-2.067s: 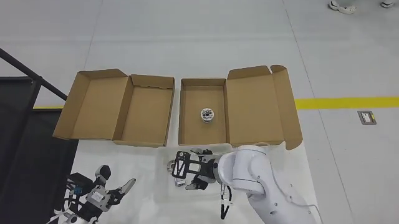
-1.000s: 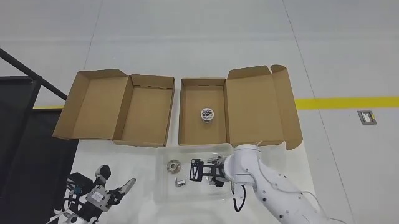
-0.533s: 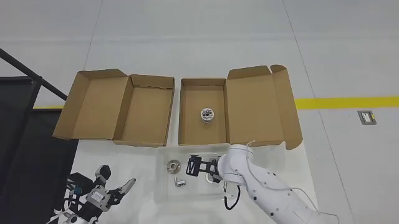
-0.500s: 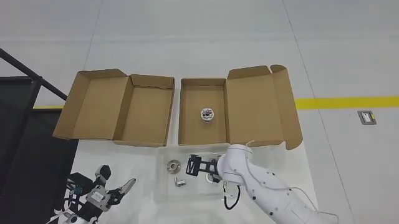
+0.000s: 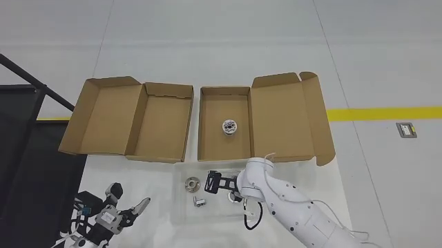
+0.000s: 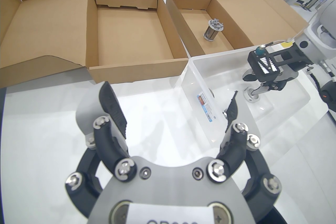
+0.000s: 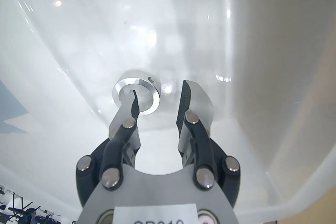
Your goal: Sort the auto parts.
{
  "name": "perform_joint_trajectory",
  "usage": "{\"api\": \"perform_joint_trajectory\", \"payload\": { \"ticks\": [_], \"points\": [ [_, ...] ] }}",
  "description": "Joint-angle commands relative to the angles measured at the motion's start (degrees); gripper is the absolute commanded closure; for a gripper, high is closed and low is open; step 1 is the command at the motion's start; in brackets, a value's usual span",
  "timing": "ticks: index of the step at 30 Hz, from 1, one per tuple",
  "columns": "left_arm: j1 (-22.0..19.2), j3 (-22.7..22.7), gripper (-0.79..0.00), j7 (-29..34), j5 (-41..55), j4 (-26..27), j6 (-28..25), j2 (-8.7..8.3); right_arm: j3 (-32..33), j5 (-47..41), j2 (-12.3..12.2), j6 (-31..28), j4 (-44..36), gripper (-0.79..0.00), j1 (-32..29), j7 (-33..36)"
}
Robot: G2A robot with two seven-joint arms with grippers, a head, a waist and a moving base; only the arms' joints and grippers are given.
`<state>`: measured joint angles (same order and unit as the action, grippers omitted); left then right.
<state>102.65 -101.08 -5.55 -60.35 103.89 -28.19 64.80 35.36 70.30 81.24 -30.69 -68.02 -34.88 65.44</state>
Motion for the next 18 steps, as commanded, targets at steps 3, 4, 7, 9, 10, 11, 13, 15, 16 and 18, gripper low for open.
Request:
{"api": "perform_joint_trajectory", "payload": {
  "ticks": [3, 4, 7, 9, 10, 11, 13, 15, 16, 18],
  "points": [
    [0.00, 0.00, -0.785, 0.00, 0.00, 0.00, 0.00, 0.00, -0.39, -0.40, 0.50, 0.17, 1.37, -0.323, 0.54, 0.20],
    [0.00, 0.00, -0.785, 0.00, 0.00, 0.00, 0.00, 0.00, -0.50, -0.49, 0.63, 0.26, 1.70, -0.299, 0.68, 0.24],
    [0.00, 0.00, -0.785, 0.00, 0.00, 0.00, 0.00, 0.00, -0.81, -0.65, 1.02, 0.38, 2.51, -0.175, 1.13, 0.43],
    [0.00, 0.00, -0.785, 0.00, 0.00, 0.00, 0.00, 0.00, -0.93, -0.76, 1.24, 0.43, 3.00, -0.108, 1.36, 0.44],
    [0.00, 0.00, -0.785, 0.00, 0.00, 0.00, 0.00, 0.00, -0.99, -0.80, 1.34, 0.46, 3.17, -0.065, 1.46, 0.45],
    [0.00, 0.00, -0.785, 0.00, 0.00, 0.00, 0.00, 0.00, -1.05, -0.74, 1.44, 0.50, 3.28, 0.000, 1.57, 0.39],
    [0.00, 0.00, -0.785, 0.00, 0.00, 0.00, 0.00, 0.00, -1.05, -0.78, 1.60, 0.59, 3.43, 0.000, 1.77, 0.39],
    [0.00, 0.00, -0.785, 0.00, 0.00, 0.00, 0.00, 0.00, -0.91, -0.71, 1.66, 0.40, 2.89, 0.000, 1.88, 0.02],
    [0.00, 0.00, -0.785, 0.00, 0.00, 0.00, 0.00, 0.00, -0.74, -0.63, 1.61, 0.02, 2.18, 0.000, 1.86, -0.52],
    [0.00, 0.00, -0.785, 0.00, 0.00, 0.00, 0.00, 0.00, 0.04, -0.06, 1.24, -1.21, -0.45, 0.000, 1.59, -2.15]
  ]
}}
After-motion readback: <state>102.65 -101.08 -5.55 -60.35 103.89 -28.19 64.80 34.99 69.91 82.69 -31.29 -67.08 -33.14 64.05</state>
